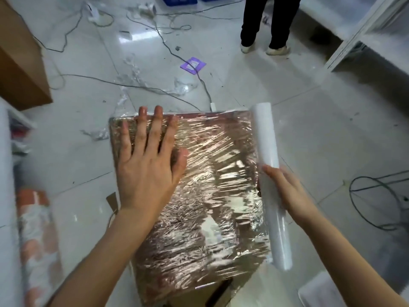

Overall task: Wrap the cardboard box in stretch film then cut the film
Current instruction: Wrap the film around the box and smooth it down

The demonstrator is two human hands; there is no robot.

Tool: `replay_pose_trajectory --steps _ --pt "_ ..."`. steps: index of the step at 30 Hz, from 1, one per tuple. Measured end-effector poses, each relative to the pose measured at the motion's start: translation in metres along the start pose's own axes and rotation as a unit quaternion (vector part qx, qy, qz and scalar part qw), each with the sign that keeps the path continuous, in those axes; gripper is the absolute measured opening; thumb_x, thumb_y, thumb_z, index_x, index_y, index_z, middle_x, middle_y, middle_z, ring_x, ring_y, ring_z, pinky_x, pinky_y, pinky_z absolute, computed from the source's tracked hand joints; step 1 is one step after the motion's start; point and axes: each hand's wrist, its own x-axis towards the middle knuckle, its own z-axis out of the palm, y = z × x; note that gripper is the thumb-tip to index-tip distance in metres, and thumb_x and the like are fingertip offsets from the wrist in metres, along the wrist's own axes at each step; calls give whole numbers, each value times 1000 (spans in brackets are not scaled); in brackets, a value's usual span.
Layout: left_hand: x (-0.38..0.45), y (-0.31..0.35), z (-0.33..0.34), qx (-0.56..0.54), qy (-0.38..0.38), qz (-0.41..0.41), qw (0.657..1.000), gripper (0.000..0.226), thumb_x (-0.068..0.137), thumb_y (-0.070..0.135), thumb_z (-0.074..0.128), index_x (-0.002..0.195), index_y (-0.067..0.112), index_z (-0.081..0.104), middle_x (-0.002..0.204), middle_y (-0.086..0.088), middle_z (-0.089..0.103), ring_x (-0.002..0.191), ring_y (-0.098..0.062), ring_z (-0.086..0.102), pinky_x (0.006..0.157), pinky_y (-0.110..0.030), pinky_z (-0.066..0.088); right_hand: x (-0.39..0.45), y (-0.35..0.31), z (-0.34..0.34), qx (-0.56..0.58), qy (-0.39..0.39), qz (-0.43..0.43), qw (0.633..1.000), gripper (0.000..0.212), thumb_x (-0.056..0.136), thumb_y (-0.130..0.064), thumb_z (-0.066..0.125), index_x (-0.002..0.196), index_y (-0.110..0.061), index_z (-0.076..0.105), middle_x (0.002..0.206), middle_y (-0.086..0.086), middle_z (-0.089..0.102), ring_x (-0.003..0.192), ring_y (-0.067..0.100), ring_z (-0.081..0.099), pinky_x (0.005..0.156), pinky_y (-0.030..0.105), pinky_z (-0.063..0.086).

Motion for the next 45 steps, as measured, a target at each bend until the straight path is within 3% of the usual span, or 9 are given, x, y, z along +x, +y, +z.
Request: replay_pose_trajectory --steps 3,8,12,19,23,28,34,41,45 --pt "0 1 -1 5 -1 3 1000 62 99 51 9 152 19 10 159 -8 4 147 -26 -4 118 -47 -1 2 11 -11 -6 -35 31 999 50 67 -56 50 89 -11 56 89 10 56 80 21 53 78 39 43" --pt "5 7 -3 9 -7 9 1000 62 99 50 11 152 18 12 159 -8 5 147 -27 -2 118 -48 0 0 22 -25 -28 -59 -20 998 50 76 -62 59 95 -15 59 84 1 64 80 18 65 74 39 51" --pt "4 12 -4 6 -5 15 1000 62 100 50 11 152 17 13 159 -8 5 147 -27 -1 118 -47 0 3 24 -25 -41 -3 -39 998 45 74 -40 63 108 -13 48 86 -3 60 69 1 65 62 22 53" --pt "2 18 -5 20 -11 6 1000 64 98 52 13 152 17 9 159 -9 1 147 -27 -4 118 -49 1 16 30 -34 -29 54 -13 998 43 75 -53 61 87 -12 55 55 -5 62 48 2 54 53 20 45" --pt "2 16 -5 20 -13 2 1000 66 96 53 16 152 17 7 159 -10 0 146 -27 -5 118 -49 1 25 31 -36 -73 74 -13 995 44 82 -53 60 79 -9 58 62 1 55 51 7 53 43 7 37" --pt "2 18 -5 13 -15 3 1000 67 96 53 16 152 17 8 159 -10 0 146 -28 -5 118 -49 -1 36 47 -34 -130 103 -14 986 58 77 -65 56 99 -12 55 93 8 59 83 23 60 72 33 52" --pt "1 16 -5 20 -7 10 1000 66 97 51 16 152 16 7 159 -10 0 146 -27 -5 118 -48 -1 44 49 -31 -137 93 6 986 93 54 -88 50 102 -8 55 92 13 62 84 30 62 74 45 54" --pt "1 12 -4 -7 13 2 1000 66 97 49 23 152 16 9 159 -12 1 146 -25 -4 118 -45 -4 46 50 -19 -133 116 -9 984 71 64 -66 57 101 -5 59 79 2 62 67 13 60 57 26 48" --pt "-3 21 -16 26 -18 -39 999 60 101 41 12 151 13 -5 157 -14 -12 144 -28 -15 116 -48 -12 48 48 -15 -125 141 -5 982 61 66 -57 67 97 -6 57 81 8 63 69 22 61 61 34 52"
